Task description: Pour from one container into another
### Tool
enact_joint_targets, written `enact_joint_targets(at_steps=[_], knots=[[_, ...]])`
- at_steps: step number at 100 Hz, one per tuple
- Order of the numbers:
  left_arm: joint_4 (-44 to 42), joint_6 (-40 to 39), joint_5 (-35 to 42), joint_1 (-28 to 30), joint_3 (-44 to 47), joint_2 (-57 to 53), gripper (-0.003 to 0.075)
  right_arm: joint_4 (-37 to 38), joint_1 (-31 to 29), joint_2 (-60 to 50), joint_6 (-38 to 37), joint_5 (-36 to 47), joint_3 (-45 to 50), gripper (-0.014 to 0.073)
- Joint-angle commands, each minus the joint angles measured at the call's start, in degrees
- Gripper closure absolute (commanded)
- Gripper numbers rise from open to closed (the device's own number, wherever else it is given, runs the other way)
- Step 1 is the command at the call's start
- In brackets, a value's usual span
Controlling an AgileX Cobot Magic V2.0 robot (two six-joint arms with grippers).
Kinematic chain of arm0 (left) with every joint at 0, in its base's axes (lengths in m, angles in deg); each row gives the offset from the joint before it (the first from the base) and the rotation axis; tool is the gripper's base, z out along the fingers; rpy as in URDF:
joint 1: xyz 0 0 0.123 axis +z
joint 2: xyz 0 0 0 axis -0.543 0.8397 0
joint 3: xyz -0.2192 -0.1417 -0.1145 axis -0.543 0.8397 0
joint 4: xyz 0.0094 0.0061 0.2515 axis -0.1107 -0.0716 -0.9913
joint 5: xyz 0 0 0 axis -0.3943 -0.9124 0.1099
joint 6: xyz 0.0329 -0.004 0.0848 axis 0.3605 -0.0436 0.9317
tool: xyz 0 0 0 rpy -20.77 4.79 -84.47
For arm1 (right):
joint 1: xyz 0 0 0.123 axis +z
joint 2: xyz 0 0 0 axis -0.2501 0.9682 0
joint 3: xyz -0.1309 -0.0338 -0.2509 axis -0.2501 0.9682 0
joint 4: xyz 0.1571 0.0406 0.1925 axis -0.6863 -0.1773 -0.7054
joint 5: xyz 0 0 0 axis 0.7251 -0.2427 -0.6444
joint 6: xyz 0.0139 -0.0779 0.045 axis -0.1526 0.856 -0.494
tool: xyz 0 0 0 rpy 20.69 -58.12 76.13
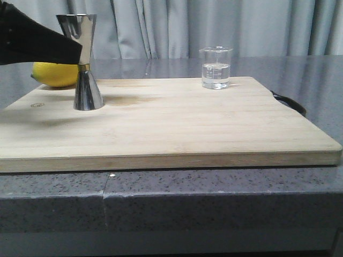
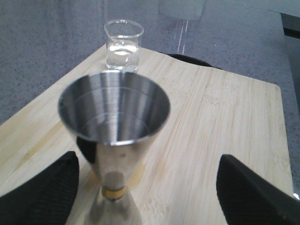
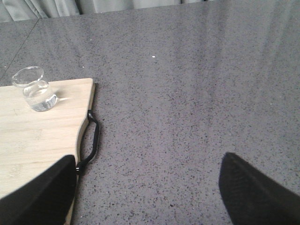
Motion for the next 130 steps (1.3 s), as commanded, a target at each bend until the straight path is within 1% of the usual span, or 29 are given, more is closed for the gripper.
enact_joint_targets(at_steps=[1,16,30,35,40,44,58,67,76,86,101,117,130], knots=[[7.15,3.01,-2.83,-1.33,-1.56,-0.72,0.0176,-0.28,-0.24,0.79,0.43,3.93,-2.04,0.0032],[11.75,4.58,-3.22,-2.13,-1.56,1.18,0.0176,-0.38,-0.24,0.79,0.43,3.93,-2.04,0.0032],[12.09,4.58,-3.2,-2.13,-1.56,1.87,0.0182,-0.38,-0.24,0.79,0.43,3.93,-2.04,0.0032],[12.2,4.58,-3.2,-2.13,-1.56,1.84,0.0211,-0.38,-0.24,0.79,0.43,3.93,-2.04,0.0032],[12.2,4.58,-3.2,-2.13,-1.56,1.84,0.0257,-0.38,-0.24,0.79,0.43,3.93,-2.04,0.0032],[12.2,4.58,-3.2,-2.13,-1.56,1.84,0.0309,-0.38,-0.24,0.79,0.43,3.93,-2.04,0.0032],[12.2,4.58,-3.2,-2.13,-1.56,1.84,0.043,-0.38,-0.24,0.79,0.43,3.93,-2.04,0.0032],[12.2,4.58,-3.31,-2.13,-1.56,1.84,0.047,-0.38,-0.24,0.79,0.43,3.93,-2.04,0.0032],[12.2,4.58,-3.86,-2.13,-1.56,1.84,0.048,-0.38,-0.24,0.79,0.43,3.93,-2.04,0.0032],[13.23,4.58,-6.63,-2.13,-1.56,1.84,0.048,-0.38,-0.24,0.79,0.43,4.06,-2.04,0.0032],[14.43,4.58,-6.67,-2.13,-1.56,1.11,0.048,-1.59,-0.24,0.79,0.43,5.89,-2.04,0.0032],[14.91,4.48,-6.67,-2.13,-1.56,-0.95,0.048,-5.63,0.4,0.79,0.43,11.37,-2.04,0.0032],[15.37,4.48,-6.67,-2.13,-1.56,-3.12,0.048,-8.97,3.46,0.92,4.5,16.26,-2.04,0.0032]])
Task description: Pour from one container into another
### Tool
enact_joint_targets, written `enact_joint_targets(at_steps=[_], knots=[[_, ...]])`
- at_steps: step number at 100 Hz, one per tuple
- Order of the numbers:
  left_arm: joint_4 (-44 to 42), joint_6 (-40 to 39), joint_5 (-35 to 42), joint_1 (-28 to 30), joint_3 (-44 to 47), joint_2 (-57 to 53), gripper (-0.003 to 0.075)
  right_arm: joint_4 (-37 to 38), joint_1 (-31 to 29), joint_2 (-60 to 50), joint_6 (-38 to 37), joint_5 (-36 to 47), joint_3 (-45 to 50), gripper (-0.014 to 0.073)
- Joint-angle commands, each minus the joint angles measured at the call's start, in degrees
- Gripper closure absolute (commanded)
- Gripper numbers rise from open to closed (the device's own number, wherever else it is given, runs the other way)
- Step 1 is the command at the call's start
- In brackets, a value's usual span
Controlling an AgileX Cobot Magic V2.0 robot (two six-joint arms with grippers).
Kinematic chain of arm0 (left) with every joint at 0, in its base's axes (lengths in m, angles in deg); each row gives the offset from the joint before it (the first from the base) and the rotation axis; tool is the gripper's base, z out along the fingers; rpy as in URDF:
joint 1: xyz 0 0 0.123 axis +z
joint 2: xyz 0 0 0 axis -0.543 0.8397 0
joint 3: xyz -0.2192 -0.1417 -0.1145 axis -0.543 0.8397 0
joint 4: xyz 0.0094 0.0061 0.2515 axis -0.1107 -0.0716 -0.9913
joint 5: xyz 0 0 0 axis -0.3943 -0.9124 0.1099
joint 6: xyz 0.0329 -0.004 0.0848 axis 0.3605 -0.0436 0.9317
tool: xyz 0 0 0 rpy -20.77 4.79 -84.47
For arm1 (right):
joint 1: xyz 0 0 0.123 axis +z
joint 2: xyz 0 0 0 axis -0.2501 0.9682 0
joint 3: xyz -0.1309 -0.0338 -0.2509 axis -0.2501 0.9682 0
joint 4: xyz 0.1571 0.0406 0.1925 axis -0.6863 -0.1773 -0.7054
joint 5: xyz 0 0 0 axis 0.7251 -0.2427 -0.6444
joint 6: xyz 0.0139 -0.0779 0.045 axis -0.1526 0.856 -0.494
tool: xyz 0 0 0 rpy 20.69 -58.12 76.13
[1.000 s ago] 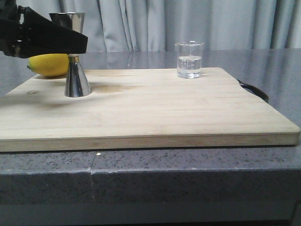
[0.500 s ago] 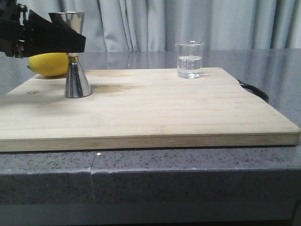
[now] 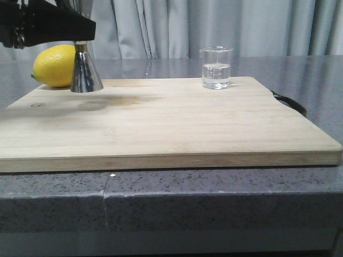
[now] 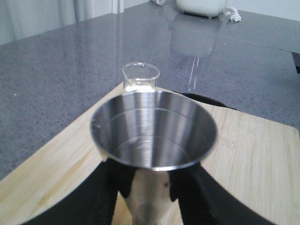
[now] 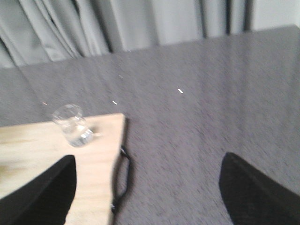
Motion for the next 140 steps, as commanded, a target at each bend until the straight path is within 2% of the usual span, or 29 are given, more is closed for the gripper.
enact_joint_targets(at_steps=[1,13,25,42,56,109,129,140], knots=[[4.94,0.07,-7.03,-0.45,-1.56,-3.79,0.048,-2.76,2.11,0.93,3.12,8.25,-2.04,0.0032],[5.29,-0.21,-7.03,-0.45,-1.56,-4.82,0.048,-2.98,6.49,3.0,3.23,11.73,-2.04,0.0032],[6.63,-4.5,-7.03,-0.45,-1.56,-5.25,0.048,-2.98,11.27,7.32,3.38,15.76,-2.04,0.0032],[6.63,-4.49,-7.03,-0.45,-1.56,-5.25,0.048,-2.49,18.12,15.74,6.13,21.42,-2.04,0.0032],[6.51,-4.49,-7.03,-0.45,-1.56,-5.25,0.048,-1.29,21.22,23.26,6.13,27.77,-2.04,0.0032],[6.36,-4.49,-6.51,-0.45,-1.56,-5.25,0.048,-0.21,24.05,47.61,4.96,52.71,-2.04,0.0032],[6.36,-4.49,-6.51,-0.45,-1.56,-5.25,0.048,9.72,24.05,54.43,-5.78,61.32,-2.04,0.0032],[6.36,-4.49,-6.51,-0.45,-1.56,-5.25,0.048,11.0,23.94,58.31,-6.71,67.55,-2.04,0.0032]])
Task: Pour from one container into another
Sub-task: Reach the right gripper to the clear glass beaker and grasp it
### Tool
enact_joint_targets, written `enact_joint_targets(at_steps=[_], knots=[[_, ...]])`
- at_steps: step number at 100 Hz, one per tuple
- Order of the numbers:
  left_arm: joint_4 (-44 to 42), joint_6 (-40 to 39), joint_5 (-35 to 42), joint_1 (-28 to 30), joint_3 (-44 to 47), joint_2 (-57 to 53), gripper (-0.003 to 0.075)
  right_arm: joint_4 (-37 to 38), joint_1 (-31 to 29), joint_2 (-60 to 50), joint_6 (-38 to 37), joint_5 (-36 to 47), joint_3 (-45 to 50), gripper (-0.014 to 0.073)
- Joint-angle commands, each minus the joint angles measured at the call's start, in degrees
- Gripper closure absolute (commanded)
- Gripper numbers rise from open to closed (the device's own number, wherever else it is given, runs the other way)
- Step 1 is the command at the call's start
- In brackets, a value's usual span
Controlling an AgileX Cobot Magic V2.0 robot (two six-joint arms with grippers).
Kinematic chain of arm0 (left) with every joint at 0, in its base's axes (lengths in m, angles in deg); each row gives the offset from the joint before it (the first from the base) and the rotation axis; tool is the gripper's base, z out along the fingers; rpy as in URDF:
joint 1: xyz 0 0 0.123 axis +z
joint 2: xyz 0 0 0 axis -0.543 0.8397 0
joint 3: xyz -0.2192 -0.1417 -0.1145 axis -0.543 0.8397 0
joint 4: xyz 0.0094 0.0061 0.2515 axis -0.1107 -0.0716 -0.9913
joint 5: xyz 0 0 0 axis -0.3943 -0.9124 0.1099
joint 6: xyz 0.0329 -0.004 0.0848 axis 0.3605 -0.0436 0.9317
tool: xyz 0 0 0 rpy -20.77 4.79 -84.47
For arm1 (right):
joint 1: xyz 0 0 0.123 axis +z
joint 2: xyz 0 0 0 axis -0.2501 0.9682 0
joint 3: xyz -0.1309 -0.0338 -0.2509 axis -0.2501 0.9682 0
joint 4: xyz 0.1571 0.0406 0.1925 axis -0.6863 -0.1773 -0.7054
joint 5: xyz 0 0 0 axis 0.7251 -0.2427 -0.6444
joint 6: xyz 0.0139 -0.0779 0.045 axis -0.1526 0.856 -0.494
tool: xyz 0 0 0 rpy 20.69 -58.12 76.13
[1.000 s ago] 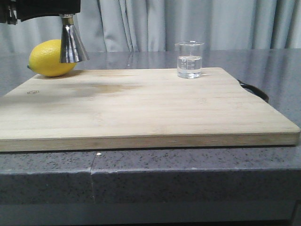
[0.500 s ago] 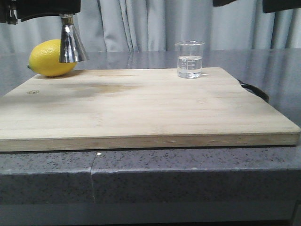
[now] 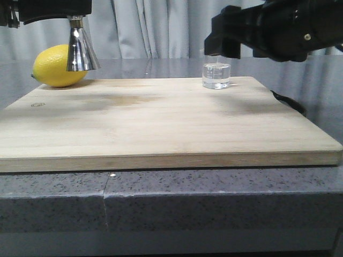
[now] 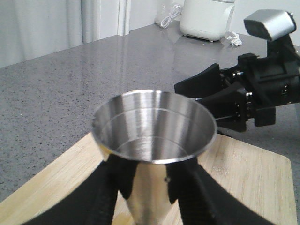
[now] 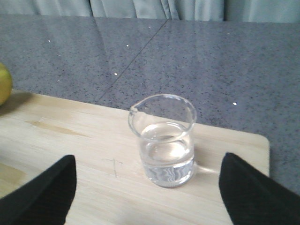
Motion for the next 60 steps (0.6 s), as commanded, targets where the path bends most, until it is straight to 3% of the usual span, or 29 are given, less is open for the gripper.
enact_joint_targets(at_steps=[1,32,60], knots=[[4.3,-0.43,-6.32,-0.45,-1.56,-2.52,0.048,2.33,-0.15,1.61,-1.65,10.29,-1.92,0.0032],[4.3,-0.43,-6.32,-0.45,-1.56,-2.52,0.048,4.15,-1.96,9.06,-1.65,22.43,-2.06,0.0032],[4.3,-0.43,-6.32,-0.45,-1.56,-2.52,0.048,8.59,-3.58,12.71,-2.08,22.44,-5.59,0.0032]])
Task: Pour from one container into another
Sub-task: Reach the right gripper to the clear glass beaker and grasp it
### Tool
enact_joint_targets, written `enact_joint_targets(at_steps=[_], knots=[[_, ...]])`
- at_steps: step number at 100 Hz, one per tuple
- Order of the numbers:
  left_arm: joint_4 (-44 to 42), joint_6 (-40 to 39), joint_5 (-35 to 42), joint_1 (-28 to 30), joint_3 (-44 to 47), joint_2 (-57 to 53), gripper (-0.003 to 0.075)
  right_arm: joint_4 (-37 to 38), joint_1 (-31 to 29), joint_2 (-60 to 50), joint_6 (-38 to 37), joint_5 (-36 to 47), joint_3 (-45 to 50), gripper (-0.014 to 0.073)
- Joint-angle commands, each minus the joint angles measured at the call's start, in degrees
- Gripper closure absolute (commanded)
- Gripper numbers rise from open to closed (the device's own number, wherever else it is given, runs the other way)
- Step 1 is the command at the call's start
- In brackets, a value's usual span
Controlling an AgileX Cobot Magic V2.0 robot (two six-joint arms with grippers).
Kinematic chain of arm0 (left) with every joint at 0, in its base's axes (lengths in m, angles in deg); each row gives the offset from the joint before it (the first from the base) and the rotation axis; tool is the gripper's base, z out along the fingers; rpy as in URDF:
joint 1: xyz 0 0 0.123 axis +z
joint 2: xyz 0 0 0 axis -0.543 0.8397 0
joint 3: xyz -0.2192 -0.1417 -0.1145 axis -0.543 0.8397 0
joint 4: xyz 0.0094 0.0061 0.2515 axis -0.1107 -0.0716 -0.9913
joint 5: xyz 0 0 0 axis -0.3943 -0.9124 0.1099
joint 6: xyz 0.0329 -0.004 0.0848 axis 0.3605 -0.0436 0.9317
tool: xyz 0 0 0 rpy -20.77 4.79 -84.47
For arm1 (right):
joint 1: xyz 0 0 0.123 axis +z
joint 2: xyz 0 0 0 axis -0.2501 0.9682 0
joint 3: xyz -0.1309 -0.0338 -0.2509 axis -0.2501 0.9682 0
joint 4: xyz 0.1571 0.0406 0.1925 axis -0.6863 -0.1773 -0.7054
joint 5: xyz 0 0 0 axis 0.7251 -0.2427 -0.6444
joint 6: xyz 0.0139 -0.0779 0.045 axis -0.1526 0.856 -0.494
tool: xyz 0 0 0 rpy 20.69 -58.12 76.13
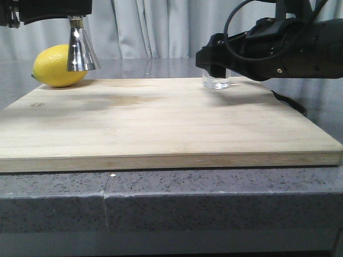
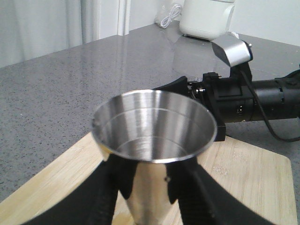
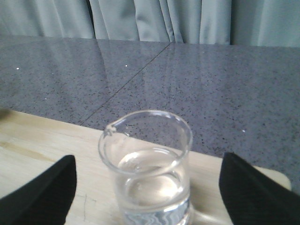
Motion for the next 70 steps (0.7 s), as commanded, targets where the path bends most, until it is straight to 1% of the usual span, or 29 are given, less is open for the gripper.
enact_joint_targets(at_steps=[1,28,37,49,54,58,70], knots=[[4.3,-0.43,-6.32,-0.45,-1.56,-2.52,0.048,2.46,-0.35,-0.77,-0.19,4.22,-3.15,0.0032],[4.3,-0.43,-6.32,-0.45,-1.56,-2.52,0.048,2.62,-0.35,1.53,-0.19,3.45,-4.6,0.0041],[4.3,-0.43,-6.32,-0.45,-1.56,-2.52,0.048,2.62,-0.35,1.53,-0.19,3.31,-4.6,0.012],[4.3,-0.43,-6.32,-0.45,-1.56,-2.52,0.048,2.62,-0.35,1.53,-0.19,3.31,-4.6,0.029],[4.3,-0.43,-6.32,-0.45,-1.56,-2.52,0.048,2.62,-0.35,1.53,-0.19,3.31,-4.6,0.0334],[4.3,-0.43,-6.32,-0.45,-1.56,-2.52,0.048,2.62,-0.35,1.53,-0.19,3.31,-4.6,0.0349],[4.3,-0.43,-6.32,-0.45,-1.56,-2.52,0.048,2.62,-0.35,1.29,-0.19,3.23,-4.6,0.0349]])
